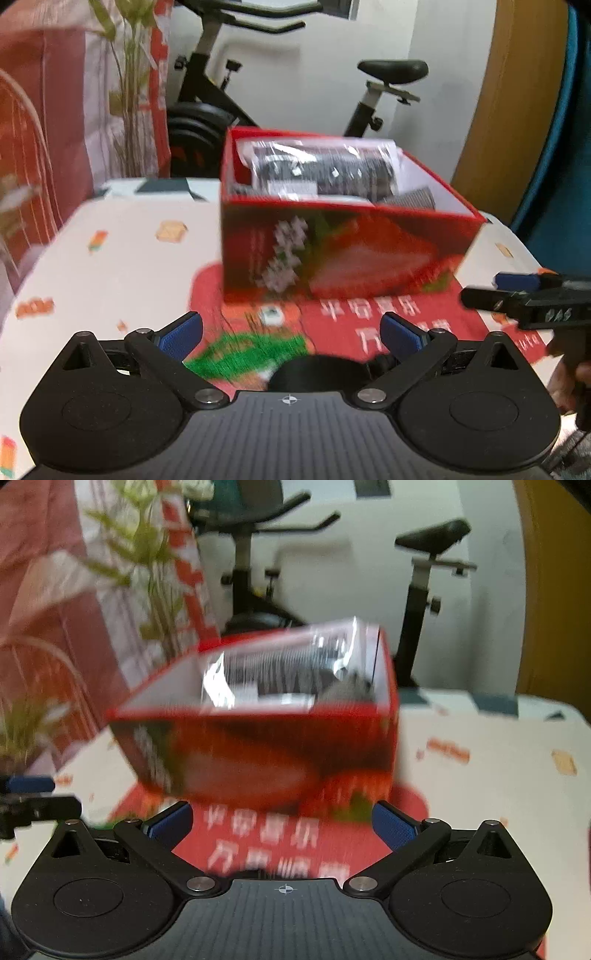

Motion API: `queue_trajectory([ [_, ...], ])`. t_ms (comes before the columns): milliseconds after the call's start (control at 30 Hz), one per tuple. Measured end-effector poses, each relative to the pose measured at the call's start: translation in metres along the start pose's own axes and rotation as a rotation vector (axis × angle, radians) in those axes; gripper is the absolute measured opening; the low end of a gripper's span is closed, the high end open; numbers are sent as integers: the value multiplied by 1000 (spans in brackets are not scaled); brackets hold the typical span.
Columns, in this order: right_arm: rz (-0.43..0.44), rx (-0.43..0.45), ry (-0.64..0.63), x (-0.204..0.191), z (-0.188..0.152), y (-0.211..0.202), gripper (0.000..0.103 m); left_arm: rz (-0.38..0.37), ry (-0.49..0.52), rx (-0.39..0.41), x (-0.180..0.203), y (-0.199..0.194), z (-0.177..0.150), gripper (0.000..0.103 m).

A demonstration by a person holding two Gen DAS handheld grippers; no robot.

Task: Organize soft objects
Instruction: 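Grasp the black glove on the table with both grippers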

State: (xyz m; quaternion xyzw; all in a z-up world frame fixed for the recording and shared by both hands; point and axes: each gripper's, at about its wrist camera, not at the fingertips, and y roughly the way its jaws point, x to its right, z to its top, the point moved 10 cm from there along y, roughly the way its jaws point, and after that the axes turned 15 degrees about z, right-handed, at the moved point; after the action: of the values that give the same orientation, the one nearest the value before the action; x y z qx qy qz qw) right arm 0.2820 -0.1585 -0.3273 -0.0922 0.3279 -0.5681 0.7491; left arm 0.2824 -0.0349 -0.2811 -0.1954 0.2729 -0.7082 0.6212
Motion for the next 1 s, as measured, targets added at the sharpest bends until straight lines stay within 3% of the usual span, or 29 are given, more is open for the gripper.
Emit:
queue_trajectory([
  [267, 9, -121, 11, -7, -52, 11, 97, -53, 49, -74, 23, 4, -40, 99],
  [533, 32, -143, 3, -14, -58, 16, 88, -122, 73, -153, 33, 8, -57, 64],
  [633, 32, -162, -11, -17, -61, 21, 84, -177, 39, -192, 34, 10, -62, 60],
  [767, 41, -174, -10, -19, -63, 24, 83, -180, 42, -227, 37, 14, -70, 59],
  [800, 41, -175, -11, -19, -64, 25, 83, -181, 41, -233, 38, 15, -71, 51],
  [833, 41, -176, -12, -19, -64, 25, 83, -184, 39, -238, 38, 16, -72, 33],
  [867, 41, -176, -13, -20, -64, 25, 82, -188, 37, -241, 37, 17, -73, 26],
  [1000, 49, -161, -29, -23, -61, 24, 79, -177, 43, -249, 36, 23, -73, 22],
])
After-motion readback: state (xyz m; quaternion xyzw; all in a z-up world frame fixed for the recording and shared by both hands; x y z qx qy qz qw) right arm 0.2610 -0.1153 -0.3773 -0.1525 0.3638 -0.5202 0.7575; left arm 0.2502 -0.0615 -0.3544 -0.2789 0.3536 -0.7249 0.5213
